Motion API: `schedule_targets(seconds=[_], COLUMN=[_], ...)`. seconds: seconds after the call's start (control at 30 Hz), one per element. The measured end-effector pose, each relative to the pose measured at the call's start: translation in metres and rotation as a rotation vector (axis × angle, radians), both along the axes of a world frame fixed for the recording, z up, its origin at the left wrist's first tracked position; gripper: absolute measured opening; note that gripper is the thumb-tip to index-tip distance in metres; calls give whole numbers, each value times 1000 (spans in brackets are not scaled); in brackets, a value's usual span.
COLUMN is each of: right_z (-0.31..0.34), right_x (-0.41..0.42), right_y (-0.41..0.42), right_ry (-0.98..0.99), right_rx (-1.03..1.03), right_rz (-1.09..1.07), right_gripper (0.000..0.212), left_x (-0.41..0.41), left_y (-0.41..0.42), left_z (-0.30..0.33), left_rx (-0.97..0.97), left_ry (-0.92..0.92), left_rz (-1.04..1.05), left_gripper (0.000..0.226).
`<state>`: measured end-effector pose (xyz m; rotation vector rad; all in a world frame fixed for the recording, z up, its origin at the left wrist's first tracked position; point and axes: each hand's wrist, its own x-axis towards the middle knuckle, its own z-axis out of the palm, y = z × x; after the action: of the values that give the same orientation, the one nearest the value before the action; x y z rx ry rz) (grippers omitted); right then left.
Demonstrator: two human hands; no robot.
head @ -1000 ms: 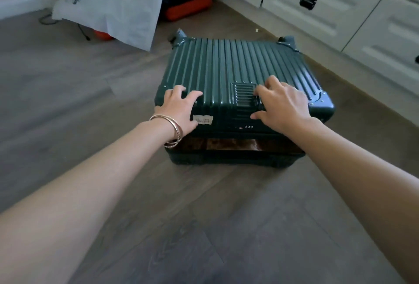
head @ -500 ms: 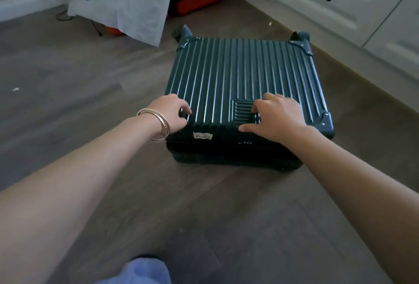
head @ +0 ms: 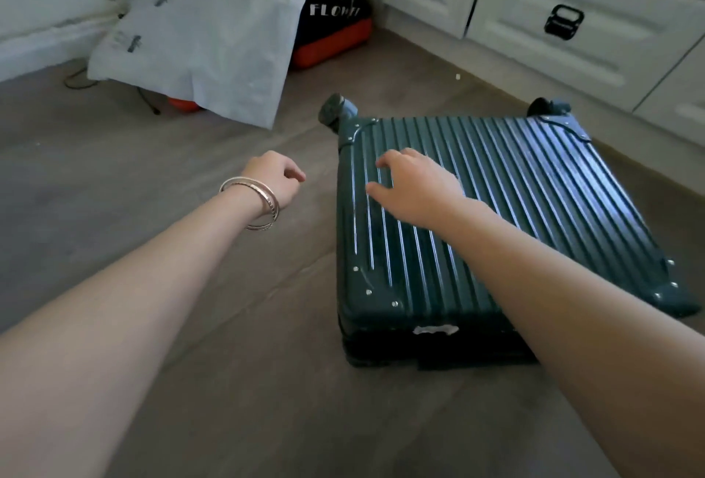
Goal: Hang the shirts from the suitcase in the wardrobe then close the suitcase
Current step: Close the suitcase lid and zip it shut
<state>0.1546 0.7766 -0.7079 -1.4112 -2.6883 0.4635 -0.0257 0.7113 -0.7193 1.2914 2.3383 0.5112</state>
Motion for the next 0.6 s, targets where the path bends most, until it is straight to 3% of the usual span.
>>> schedule_targets(seconds=[0.2,0.37,0.5,0.6], right_z=[-19,-35,-40,-41], right_x=[-64,-87,-92,-94], right_y=[15,32,37,37], right_ry=[-69,-208,-185,-144], right_rx=[43,-8,41,97], right_rz=[-30,-77,-99,-120], right_gripper=[64,84,83,76], left_x=[-38,-40,-38,-30], left_y=[52,89,117,132], left_z=[-44,-76,-97,-106], left_rx=[-30,-70,-2,69], left_ry=[-99,-244,-335,-347], left_rz=[-72,-153,-188,-229], left_gripper=[35,61,73,58])
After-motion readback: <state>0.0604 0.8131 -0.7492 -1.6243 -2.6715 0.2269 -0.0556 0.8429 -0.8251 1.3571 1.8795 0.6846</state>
